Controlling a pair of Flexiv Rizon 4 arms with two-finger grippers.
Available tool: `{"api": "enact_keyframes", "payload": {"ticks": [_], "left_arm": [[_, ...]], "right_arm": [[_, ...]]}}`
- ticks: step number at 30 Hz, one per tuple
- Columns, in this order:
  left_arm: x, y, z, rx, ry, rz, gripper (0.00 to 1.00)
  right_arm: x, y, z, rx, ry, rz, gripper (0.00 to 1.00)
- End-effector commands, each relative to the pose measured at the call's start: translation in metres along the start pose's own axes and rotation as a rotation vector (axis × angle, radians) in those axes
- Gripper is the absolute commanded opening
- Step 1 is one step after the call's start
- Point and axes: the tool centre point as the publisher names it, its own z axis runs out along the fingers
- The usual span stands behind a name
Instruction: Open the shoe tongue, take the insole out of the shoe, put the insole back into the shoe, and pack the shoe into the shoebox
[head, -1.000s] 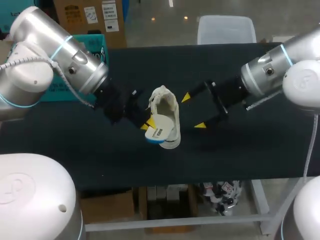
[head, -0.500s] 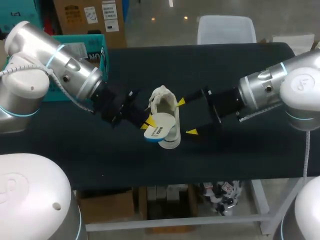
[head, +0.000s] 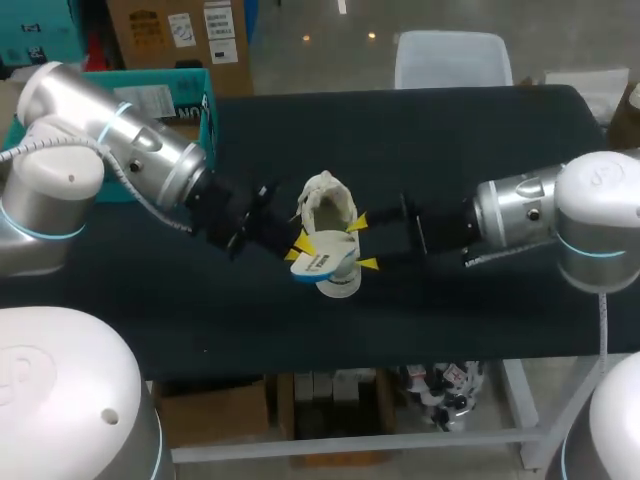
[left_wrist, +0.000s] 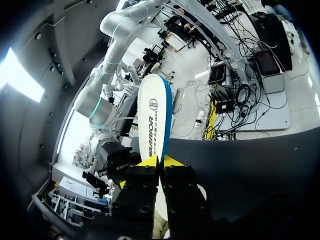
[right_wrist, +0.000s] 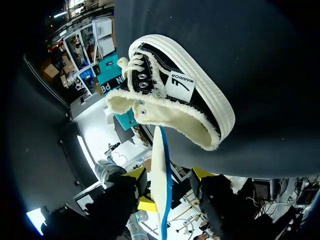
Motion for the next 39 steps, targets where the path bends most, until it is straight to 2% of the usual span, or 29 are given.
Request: {"api": "enact_keyframes", "payload": {"ticks": [1,4,10,19,22,23,24,32,33,34,35,36,39], "left_arm": [[0.006,0.005,-0.001,0.007,-0.023,0.001,0.00],[0.008,0.008,-0.001,0.011,-0.036,-0.003,0.00],[0.010,0.011,0.001,0.030,-0.058,-0.003,0.00],[0.009,0.012,0.001,0.034,-0.057,-0.001,0.00],[0.008,0.013,0.001,0.032,-0.054,-0.004,0.00],[0.009,0.014,0.001,0.032,-0.053,-0.006,0.00],[0.009,0.015,0.001,0.030,-0.052,-0.008,0.00],[0.012,0.022,0.001,0.015,-0.050,-0.038,0.00],[0.012,0.023,0.000,0.012,-0.053,-0.043,0.10],[0.013,0.023,0.000,0.006,-0.056,-0.043,0.46],[0.014,0.024,0.000,0.001,-0.063,-0.050,0.93],[0.015,0.026,-0.001,-0.012,-0.068,-0.054,1.00],[0.019,0.032,-0.002,-0.022,-0.100,-0.069,1.00]], "right_arm": [[0.001,0.004,0.008,0.027,0.014,-0.007,0.58],[0.002,0.006,0.013,0.053,0.021,-0.009,0.56],[0.004,0.010,0.022,0.069,0.025,-0.009,0.41],[-0.001,0.019,0.026,0.073,0.026,0.008,0.32],[-0.001,0.020,0.027,0.068,0.022,0.008,0.19],[-0.001,0.020,0.028,0.067,0.020,0.008,0.12],[-0.001,0.020,0.028,0.067,0.020,0.008,0.00],[0.000,0.022,0.030,0.081,0.028,0.000,0.00],[-0.001,0.022,0.030,0.085,0.035,-0.001,0.00],[-0.001,0.023,0.031,0.085,0.036,-0.001,0.00],[-0.001,0.023,0.031,0.086,0.037,-0.001,0.00],[-0.001,0.023,0.031,0.087,0.042,-0.001,0.00],[-0.001,0.024,0.031,0.088,0.057,-0.002,0.00]]}}
